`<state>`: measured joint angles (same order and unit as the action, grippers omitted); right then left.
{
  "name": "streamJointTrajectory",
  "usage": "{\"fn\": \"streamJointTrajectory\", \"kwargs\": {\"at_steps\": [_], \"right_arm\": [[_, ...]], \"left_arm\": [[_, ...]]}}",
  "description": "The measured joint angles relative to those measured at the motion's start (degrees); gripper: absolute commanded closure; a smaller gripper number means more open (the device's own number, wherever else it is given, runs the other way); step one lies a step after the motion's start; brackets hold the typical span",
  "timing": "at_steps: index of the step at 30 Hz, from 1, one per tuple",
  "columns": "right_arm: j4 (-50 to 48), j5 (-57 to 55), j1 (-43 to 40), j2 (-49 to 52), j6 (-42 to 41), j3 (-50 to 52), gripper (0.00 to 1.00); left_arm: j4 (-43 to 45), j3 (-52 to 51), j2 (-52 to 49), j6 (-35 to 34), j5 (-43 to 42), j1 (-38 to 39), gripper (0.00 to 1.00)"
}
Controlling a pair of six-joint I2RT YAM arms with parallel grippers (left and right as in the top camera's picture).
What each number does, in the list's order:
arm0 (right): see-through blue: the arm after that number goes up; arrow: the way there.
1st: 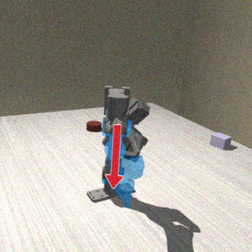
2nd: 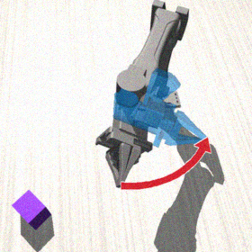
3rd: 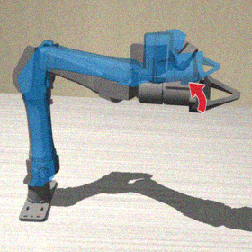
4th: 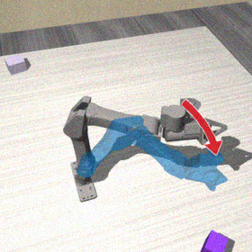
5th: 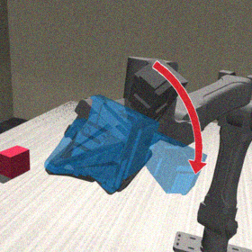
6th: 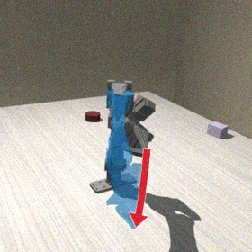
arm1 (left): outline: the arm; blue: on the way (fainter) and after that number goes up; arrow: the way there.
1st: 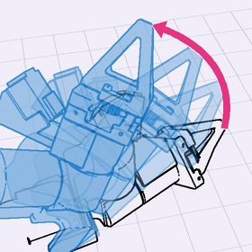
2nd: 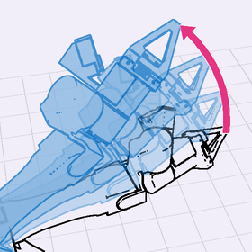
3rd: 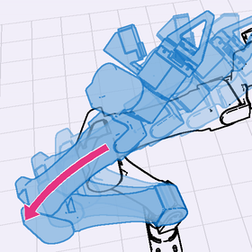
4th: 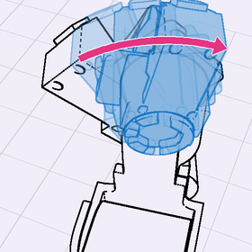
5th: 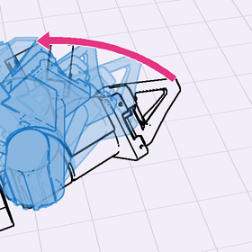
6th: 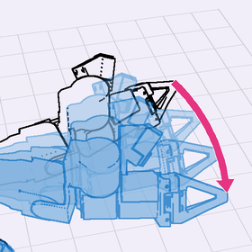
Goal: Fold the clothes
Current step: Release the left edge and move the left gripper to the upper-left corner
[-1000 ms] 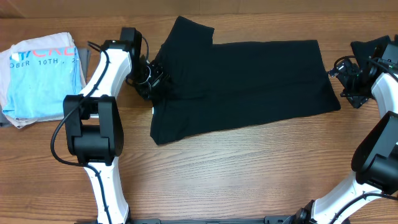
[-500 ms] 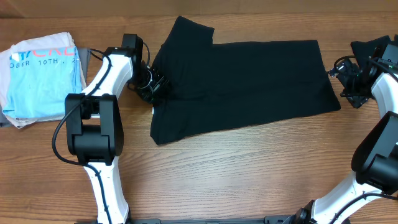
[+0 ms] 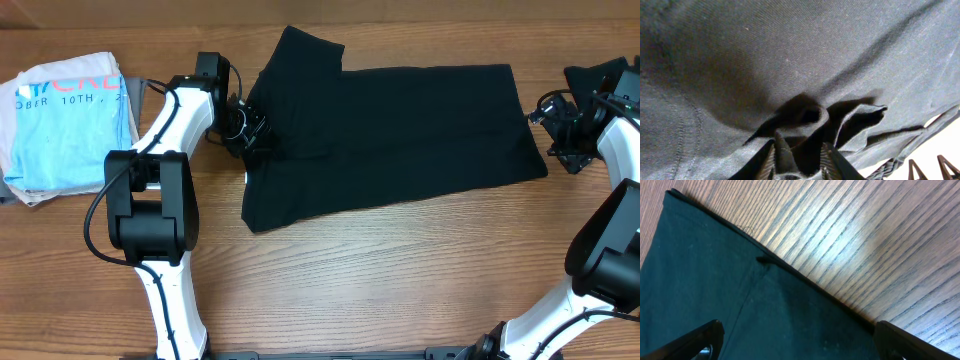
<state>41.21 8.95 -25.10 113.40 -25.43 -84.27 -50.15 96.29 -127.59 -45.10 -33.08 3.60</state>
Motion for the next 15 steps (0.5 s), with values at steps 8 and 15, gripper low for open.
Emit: {"fn": "streamJointTrajectory", "kwargs": {"at_steps": [8,15], "right_arm": [[0.02,0.0,0.0,0.0,0.02,0.0,0.0],[0.02,-0.02,0.0,0.0,0.0,0.0,0.0]], "left_arm": [[3.02,-0.04,0.0,0.0,-0.59,0.0,0.8],[5.84,-0.04,0.0,-1.38,3.41,0.0,0.76]]}}
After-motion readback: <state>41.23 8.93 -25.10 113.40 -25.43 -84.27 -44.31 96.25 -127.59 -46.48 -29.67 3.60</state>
